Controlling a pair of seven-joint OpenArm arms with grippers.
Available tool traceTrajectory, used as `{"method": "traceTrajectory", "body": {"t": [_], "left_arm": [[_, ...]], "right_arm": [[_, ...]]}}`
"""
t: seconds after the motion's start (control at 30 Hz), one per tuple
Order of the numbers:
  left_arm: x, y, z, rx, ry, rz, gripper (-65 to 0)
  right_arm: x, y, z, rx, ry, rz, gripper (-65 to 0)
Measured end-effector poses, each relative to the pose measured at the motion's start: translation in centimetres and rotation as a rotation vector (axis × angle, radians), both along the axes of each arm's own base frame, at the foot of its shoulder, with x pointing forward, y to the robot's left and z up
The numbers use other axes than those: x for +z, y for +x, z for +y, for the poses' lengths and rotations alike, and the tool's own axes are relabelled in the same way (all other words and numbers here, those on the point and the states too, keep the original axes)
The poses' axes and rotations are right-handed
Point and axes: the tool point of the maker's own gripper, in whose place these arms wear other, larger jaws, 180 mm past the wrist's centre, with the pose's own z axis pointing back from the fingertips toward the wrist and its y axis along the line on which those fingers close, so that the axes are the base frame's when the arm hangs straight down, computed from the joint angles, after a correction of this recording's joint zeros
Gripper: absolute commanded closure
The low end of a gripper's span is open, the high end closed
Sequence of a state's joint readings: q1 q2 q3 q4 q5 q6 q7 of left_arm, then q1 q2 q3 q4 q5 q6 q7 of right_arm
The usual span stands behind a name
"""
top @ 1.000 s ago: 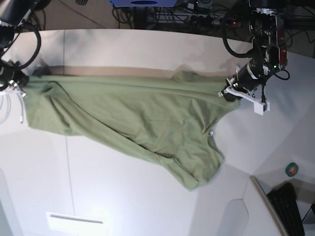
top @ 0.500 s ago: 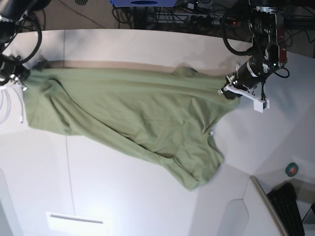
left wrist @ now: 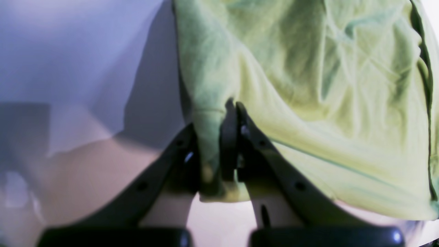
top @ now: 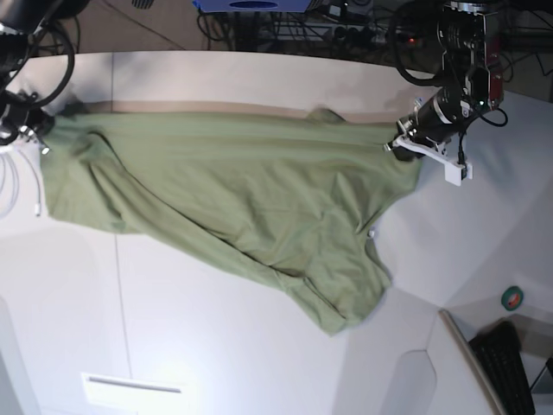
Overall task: Layout the t-shirt on the table in an organized manner, then fold the t-shirt properly
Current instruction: 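Hold the green shirt ends with both grippers, adjusting tension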
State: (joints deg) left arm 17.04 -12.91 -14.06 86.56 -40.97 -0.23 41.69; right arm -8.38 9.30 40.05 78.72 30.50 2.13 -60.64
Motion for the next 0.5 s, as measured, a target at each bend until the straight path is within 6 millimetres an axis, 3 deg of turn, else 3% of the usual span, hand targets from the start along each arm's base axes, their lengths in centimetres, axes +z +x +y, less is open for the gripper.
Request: {"method": "traceTrajectory", "body": {"t": [0.1,0.2,0.37,0.43,0.5], "left_arm": [[-0.4,-1.5,0.4,-0.011,0.013,0.026,0.0],[-1.1,-2.9,0.5,-0.009,0.016,0.061,0.0],[-0.8,-2.4,0.4,-0.009,0.013,0.048,0.0],[-0.8,-2.5,0.4,-0.007,0.012,0.05,-17.9],[-0.9,-2.7,0.5,-0.002,0.014,0.054,-38.0]], "right_arm": [[-1.8,-1.0,0.5,-0.02,0.035,0.048,0.0],[-2.1,-1.0,0.5,-0.028,0.034,0.045,0.0],[-2.0,-0.9,0.5,-0.028,0.032,0.042,0.0],[-2.1,-1.0,0.5,-0.028,0.034,0.044,0.0],[-2.0,-1.5,0.4,-0.026,0.027,0.044,-17.7]]}}
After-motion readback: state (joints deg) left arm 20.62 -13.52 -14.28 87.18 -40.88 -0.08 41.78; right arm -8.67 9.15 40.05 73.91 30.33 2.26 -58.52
